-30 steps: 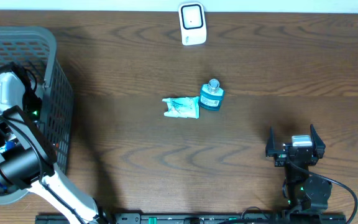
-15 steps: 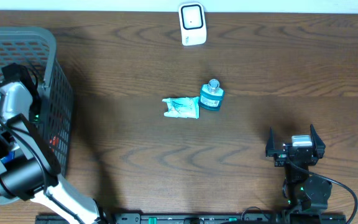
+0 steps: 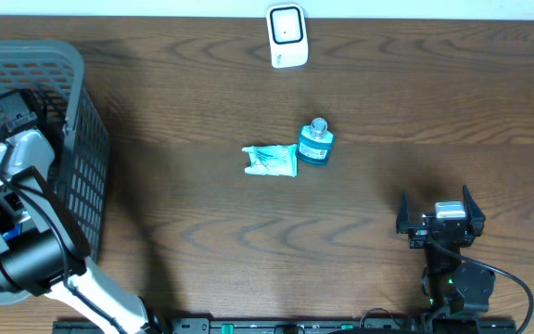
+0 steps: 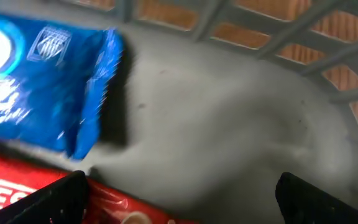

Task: Scan the item barcode
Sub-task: 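Align and close the left gripper on the red Nescafe stick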

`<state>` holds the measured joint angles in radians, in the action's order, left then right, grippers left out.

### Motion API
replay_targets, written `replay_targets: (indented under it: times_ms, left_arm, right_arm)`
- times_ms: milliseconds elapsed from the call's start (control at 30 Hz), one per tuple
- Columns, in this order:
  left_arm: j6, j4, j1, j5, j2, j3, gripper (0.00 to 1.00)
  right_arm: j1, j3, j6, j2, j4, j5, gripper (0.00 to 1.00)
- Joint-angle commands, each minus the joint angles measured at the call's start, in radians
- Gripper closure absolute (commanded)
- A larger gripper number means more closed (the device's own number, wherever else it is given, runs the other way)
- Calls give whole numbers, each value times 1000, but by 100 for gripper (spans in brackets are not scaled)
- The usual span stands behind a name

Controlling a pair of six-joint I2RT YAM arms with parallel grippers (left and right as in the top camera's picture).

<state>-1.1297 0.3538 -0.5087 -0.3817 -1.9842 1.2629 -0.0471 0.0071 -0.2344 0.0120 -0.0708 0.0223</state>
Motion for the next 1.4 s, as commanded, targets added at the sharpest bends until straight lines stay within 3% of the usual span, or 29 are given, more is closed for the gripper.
replay_targets:
  times_ms: [0,300,433,800,967,1133,1367]
  left_arm:
    - [105,47,-13,138,-132,-53,2]
    - [102,233,-13,142,39,7,2]
    - [13,298,-13,166,104,7,2]
    - [-37,362,-17,243,173,15,2]
    - [-208,475,-17,243,172,-3,2]
    - [-323,469,-17,237,169,-48,2]
    - [-328,418,-18,205,117,-92,2]
  right_arm:
    - [3,-1,13,-5,-4,-5,1]
    - [3,-1,13,-5,-4,-6,1]
    - [3,-1,13,-5,-4,-5,1]
    - [3,-1,13,-5,-4,-6,1]
    - [3,-1,13,-5,-4,-5,1]
    - [3,-1,13,-5,-4,-6,1]
    - [3,-1,13,-5,-4,-6,1]
